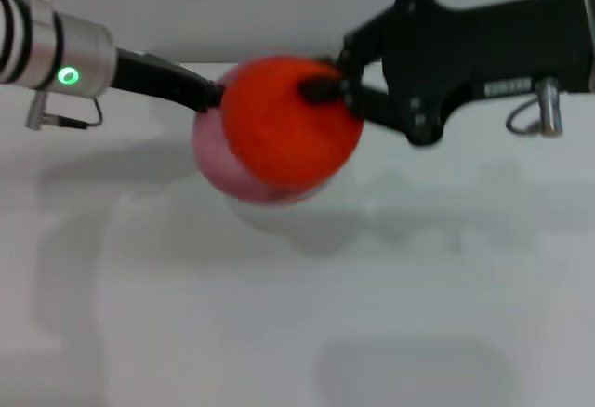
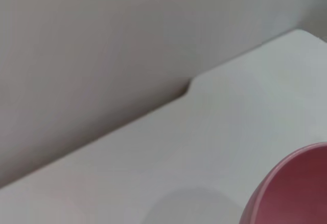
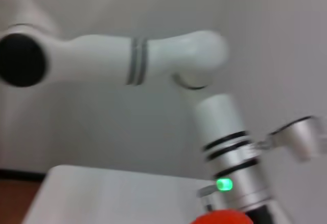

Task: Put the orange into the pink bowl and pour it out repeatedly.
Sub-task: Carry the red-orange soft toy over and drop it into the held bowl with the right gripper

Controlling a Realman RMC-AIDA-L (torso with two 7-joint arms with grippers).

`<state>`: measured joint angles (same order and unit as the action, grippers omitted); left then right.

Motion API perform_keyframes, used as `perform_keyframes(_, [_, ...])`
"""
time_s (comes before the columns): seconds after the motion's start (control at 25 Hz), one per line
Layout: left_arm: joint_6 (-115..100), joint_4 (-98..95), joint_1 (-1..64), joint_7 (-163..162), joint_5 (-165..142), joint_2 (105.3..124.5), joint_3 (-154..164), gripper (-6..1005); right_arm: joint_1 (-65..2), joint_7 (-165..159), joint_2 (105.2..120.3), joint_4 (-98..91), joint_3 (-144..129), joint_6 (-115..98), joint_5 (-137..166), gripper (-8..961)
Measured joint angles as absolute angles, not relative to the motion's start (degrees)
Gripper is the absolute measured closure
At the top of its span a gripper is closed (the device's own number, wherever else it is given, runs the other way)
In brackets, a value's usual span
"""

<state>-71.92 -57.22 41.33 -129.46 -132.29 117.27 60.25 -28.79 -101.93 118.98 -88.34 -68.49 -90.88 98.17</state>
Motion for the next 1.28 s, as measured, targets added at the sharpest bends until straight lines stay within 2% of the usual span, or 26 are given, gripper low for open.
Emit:
perform_keyframes(0.44, [-71.8,-57.7,42.8,-130.0,-127.8,117.83,69.4,956,-29.7,-92.8,118.86,-72.7,-71.8,-76.2,98.3,832])
perform_keyframes(0.88, [-70.6,-57.8,42.8,-130.0,-128.1,117.48,69.0,956,-29.5,-94.3,118.94,-69.0,-72.8,-70.3,98.3,790])
perform_keyframes(1.28, [-69.2,-57.5,42.5,-130.9,-130.9,117.26,67.8,956,-26.9,-91.9,119.02,-70.1,-72.5,-69.2,94.2,392])
